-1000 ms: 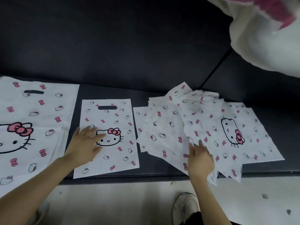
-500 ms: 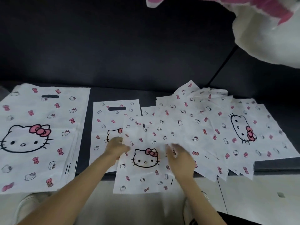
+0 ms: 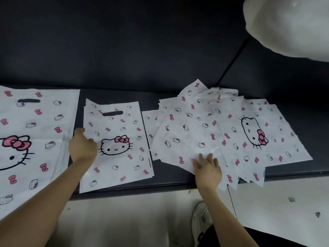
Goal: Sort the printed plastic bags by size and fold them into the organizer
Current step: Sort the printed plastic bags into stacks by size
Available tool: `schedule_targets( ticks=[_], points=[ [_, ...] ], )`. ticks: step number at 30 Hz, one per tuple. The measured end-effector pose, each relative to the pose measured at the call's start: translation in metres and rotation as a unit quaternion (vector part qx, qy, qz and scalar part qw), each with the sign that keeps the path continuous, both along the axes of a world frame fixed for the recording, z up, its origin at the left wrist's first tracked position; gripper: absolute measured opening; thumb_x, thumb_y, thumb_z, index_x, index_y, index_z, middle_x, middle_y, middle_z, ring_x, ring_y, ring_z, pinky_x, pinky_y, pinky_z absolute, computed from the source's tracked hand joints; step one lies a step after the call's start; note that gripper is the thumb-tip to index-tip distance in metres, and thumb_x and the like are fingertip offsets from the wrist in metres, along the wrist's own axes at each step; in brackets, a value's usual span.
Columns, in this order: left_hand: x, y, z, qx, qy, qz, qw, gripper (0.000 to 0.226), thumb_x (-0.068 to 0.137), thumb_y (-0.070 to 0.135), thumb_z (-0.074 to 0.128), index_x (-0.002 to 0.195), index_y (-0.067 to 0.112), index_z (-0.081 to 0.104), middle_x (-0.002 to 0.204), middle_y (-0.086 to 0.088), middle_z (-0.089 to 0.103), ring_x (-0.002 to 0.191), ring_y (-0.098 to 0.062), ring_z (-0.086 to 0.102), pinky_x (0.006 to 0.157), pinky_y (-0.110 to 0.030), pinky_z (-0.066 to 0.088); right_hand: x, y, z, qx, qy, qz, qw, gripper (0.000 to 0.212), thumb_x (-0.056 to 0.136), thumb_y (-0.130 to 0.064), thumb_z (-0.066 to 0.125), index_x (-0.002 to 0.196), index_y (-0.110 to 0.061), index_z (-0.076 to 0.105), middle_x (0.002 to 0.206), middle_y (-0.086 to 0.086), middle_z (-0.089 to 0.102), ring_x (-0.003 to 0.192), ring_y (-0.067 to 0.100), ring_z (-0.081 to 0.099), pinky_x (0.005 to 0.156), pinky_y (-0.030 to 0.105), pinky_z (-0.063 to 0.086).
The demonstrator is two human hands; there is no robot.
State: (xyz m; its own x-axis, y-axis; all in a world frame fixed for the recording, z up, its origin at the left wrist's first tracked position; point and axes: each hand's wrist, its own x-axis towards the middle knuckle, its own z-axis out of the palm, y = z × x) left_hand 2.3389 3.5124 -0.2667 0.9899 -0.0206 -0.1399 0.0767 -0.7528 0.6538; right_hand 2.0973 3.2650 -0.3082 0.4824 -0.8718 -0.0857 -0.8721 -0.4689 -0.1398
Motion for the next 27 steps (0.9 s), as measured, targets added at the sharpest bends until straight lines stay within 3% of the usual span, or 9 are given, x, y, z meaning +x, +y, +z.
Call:
schedule_targets(
  ticks=[2,7,12,15,19,23,25,27],
  points=[
    [0.003,0.002,-0.002,0.015,-0.016,0.012,1.000,0.048,0.082,-0.013,0.047,0.129,-0.007,0.041,0.107,-0.032,0.057,0.097,-0.047,0.055,0.075,-0.047,0.046,-0.003,-0.003,-0.001,-0.011,-0.004,0.004,1.000,0.033,0.094,-0.045,0.049,0.111,-0.022,0.066,0.129,0.006,0.055,0.115,0.028,0.048,0.083,0.038,0.038],
    [0.003,0.009,-0.008,0.056,-0.034,-0.011,0.998,0.053,0.084,-0.014,0.047,0.135,-0.006,0.036,0.113,-0.036,0.051,0.099,-0.050,0.051,0.076,-0.049,0.042,-0.003,-0.004,-0.002,0.005,-0.035,-0.031,0.999,0.032,0.098,-0.038,0.043,0.116,-0.028,0.067,0.142,-0.002,0.047,0.128,0.020,0.040,0.099,0.038,0.028],
    [0.002,0.006,-0.017,0.090,-0.037,-0.054,0.994,0.050,0.087,-0.008,0.052,0.135,-0.006,0.037,0.114,-0.037,0.050,0.099,-0.049,0.052,0.079,-0.049,0.044,-0.001,-0.006,0.009,-0.005,-0.096,-0.039,0.995,0.020,0.089,-0.017,0.055,0.082,-0.016,0.074,0.125,0.001,0.062,0.109,0.023,0.053,0.102,0.042,0.020],
    [0.002,0.002,-0.014,0.146,-0.031,-0.052,0.987,0.048,0.085,-0.004,0.056,0.130,-0.005,0.042,0.114,-0.037,0.045,0.101,-0.048,0.048,0.079,-0.050,0.043,0.004,-0.012,0.019,0.057,-0.130,-0.097,0.985,0.020,0.085,-0.014,0.056,0.081,-0.019,0.075,0.133,-0.001,0.058,0.116,0.017,0.055,0.112,0.043,0.011],
    [0.001,0.000,-0.011,0.179,-0.073,-0.054,0.980,0.049,0.080,0.002,0.064,0.125,-0.006,0.048,0.112,-0.039,0.046,0.103,-0.052,0.045,0.085,-0.056,0.039,0.006,-0.016,0.041,0.087,-0.192,-0.120,0.970,0.010,0.083,-0.018,0.065,0.085,-0.018,0.075,0.122,0.003,0.065,0.115,0.016,0.058,0.112,0.044,0.020],
    [-0.016,-0.019,0.005,0.057,-0.060,-0.111,0.990,0.043,0.084,0.013,0.067,0.123,0.001,0.054,0.104,-0.027,0.056,0.097,-0.041,0.052,0.088,-0.044,0.041,0.016,-0.010,0.073,0.085,-0.300,-0.081,0.947,0.006,0.080,-0.016,0.073,0.085,-0.014,0.075,0.127,0.006,0.062,0.117,0.015,0.058,0.111,0.047,0.025],
    [-0.033,-0.035,0.024,-0.071,0.050,-0.139,0.987,0.035,0.088,0.028,0.066,0.116,0.009,0.059,0.098,-0.012,0.061,0.091,-0.028,0.057,0.084,-0.034,0.044,0.021,-0.001,0.084,0.105,-0.359,-0.045,0.926,0.003,0.079,-0.012,0.074,0.082,-0.012,0.074,0.124,0.003,0.063,0.110,0.003,0.055,0.104,0.031,0.037],
    [-0.051,-0.050,0.045,-0.222,0.206,-0.154,0.941,0.033,0.084,0.046,0.066,0.104,0.020,0.061,0.100,-0.006,0.065,0.090,-0.023,0.063,0.088,-0.036,0.051,0.026,0.017,0.093,0.155,-0.383,-0.003,0.911,0.003,0.080,-0.011,0.074,0.081,-0.013,0.074,0.121,-0.007,0.062,0.105,-0.005,0.051,0.090,0.008,0.035]
  ],
)
